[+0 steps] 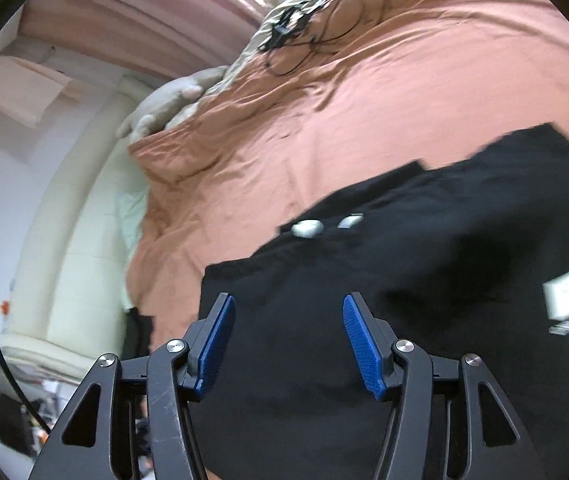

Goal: Fold large clothes

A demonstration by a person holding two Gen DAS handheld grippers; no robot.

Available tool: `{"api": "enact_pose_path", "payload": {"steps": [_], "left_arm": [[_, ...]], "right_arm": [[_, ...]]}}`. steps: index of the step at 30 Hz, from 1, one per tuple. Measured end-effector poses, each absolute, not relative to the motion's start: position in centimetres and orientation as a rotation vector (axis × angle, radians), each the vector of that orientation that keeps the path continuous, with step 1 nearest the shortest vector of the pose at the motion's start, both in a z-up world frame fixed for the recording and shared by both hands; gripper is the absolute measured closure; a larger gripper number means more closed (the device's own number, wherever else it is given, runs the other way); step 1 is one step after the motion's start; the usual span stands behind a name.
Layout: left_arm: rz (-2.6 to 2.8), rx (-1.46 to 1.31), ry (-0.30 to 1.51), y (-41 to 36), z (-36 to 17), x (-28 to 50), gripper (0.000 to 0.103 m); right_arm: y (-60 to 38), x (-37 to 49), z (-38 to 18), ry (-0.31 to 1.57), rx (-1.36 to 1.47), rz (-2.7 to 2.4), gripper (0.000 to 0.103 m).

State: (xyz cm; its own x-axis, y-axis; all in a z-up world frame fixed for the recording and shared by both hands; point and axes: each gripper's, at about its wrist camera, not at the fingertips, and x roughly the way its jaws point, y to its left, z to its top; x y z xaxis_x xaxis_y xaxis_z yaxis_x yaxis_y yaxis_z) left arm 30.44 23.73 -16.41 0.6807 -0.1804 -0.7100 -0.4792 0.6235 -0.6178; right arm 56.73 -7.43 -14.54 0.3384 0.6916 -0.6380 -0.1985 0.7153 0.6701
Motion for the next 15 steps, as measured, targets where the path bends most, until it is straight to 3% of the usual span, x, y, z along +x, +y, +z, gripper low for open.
{"api": "enact_pose_path", "payload": {"steps": [11, 13, 15], "left_arm": [[0.184, -0.789, 0.924, 21.9, -18.2, 31.6, 0.045], [0.190, -0.786, 0.917, 21.9, -18.3, 31.6, 0.051], [0.186, -0.775, 0.912, 21.7, -18.2, 31.8, 0.066]], "right_arm": [[-18.4, 54.8, -14.4, 1.042, 0.397, 0.369, 0.046], [-20.0, 54.6, -14.7, 1.041, 0.378, 0.325, 0.046], [-21.6, 54.6, -15.2, 1.042, 0.357, 0.271, 0.046]]}}
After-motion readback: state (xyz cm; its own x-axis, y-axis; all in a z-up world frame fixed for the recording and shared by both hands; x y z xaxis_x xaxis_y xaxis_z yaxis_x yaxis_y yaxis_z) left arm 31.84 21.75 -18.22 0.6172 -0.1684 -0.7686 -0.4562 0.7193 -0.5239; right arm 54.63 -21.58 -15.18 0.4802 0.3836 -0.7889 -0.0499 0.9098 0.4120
